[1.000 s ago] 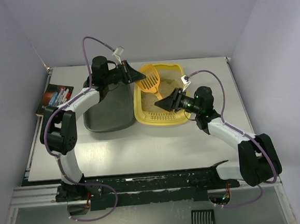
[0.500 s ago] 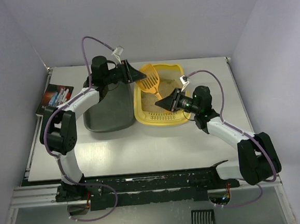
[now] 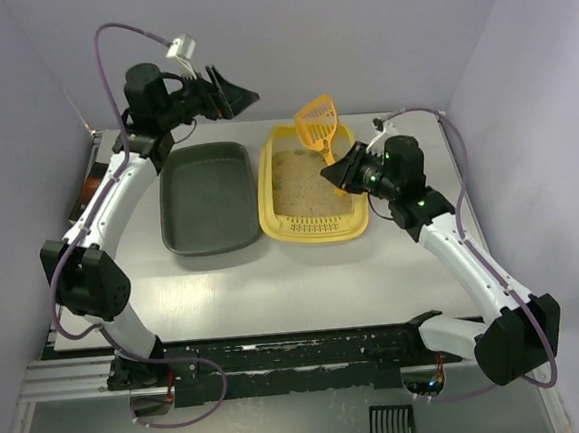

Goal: Clean the litter box

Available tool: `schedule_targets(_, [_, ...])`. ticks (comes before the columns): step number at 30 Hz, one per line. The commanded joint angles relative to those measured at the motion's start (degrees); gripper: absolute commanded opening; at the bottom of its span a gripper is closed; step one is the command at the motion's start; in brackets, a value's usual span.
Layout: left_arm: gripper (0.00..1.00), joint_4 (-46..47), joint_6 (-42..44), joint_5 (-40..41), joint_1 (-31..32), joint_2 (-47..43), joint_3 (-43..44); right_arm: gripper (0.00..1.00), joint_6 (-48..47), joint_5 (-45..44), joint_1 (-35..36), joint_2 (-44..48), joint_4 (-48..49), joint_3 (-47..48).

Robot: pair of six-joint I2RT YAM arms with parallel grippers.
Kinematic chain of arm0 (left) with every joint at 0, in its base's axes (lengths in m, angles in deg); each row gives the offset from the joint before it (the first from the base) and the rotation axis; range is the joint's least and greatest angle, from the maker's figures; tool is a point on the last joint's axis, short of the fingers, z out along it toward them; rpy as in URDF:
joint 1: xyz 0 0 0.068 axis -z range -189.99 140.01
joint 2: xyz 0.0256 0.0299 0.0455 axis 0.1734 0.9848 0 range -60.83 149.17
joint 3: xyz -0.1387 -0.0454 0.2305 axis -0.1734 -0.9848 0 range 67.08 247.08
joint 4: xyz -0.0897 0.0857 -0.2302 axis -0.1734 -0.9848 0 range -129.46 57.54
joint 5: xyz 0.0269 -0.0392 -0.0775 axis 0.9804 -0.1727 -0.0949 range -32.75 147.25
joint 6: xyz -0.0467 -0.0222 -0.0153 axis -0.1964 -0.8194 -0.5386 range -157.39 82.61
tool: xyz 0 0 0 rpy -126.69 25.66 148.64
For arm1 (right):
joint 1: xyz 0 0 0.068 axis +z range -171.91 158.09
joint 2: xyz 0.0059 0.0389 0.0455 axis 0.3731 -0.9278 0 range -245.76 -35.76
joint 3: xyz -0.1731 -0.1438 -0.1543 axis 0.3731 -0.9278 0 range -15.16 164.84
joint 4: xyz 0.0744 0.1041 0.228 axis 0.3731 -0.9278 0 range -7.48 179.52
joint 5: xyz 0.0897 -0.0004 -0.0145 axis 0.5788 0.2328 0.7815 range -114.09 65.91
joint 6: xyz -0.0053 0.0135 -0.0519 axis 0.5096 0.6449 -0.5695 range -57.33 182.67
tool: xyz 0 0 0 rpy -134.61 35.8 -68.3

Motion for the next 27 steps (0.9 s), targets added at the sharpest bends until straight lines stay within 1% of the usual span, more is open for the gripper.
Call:
schedule_targets(1, [0.99, -11.7, 7.3, 11.6, -0.3, 1.6, 3.9, 0.0, -2.7, -8.7, 0.3, -2.0, -20.4, 8.9])
schedule_targets(4, [0.99, -17.9, 9.6, 20.0, 0.5, 4.2, 6.4, 0.0, -3.5, -13.6, 0.9, -5.3, -29.9, 13.9])
schedule_targets(6, [0.99, -21.1, 8.9, 25.5, 0.8, 5.6, 7.5, 0.0, -3.7, -16.6, 1.4, -6.6, -33.5, 15.1])
schedule_targets(8, [0.99, -23.5, 8.0, 31.9, 1.4, 6.9, 9.0, 0.0, -3.3, -17.9, 1.4, -7.0, -34.2, 14.8])
schedule_targets(10, [0.99, -26.6, 7.8, 39.9, 2.7, 8.8, 11.8, 0.0, -1.5, -18.5, 1.5, -7.5, -34.5, 14.5])
schedule_targets(12, [0.99, -30.1, 7.6, 44.7, 3.8, 11.4, 15.2, 0.0, 1.5, -19.2, 1.7, -8.2, -34.1, 14.3])
schedule_targets(15, [0.99, -29.4, 6.4, 46.0, 4.0, 14.1, 17.1, 0.0, 3.5, -19.8, 3.5, -9.8, -31.5, 13.1])
schedule_targets(19, [0.99, -20.8, 4.6, 46.4, 4.0, 14.1, 11.6, 0.0, 3.6, -21.4, 6.9, -14.8, -29.8, 14.4])
schedule_targets(21, [0.99, -18.3, 3.6, 46.2, 4.0, 14.7, 10.7, 0.0, 2.8, -21.0, 7.6, -17.4, -28.6, 15.1])
schedule_targets(25, [0.99, -20.3, 0.2, 45.5, 4.0, 18.7, 13.8, 0.0, 1.2, -20.0, 7.7, -22.3, -26.5, 15.9])
schedule_targets(27, [0.99, -20.0, -1.4, 43.6, 4.0, 18.9, 12.8, 0.0, 0.0, -19.2, 7.6, -24.5, -25.5, 16.7])
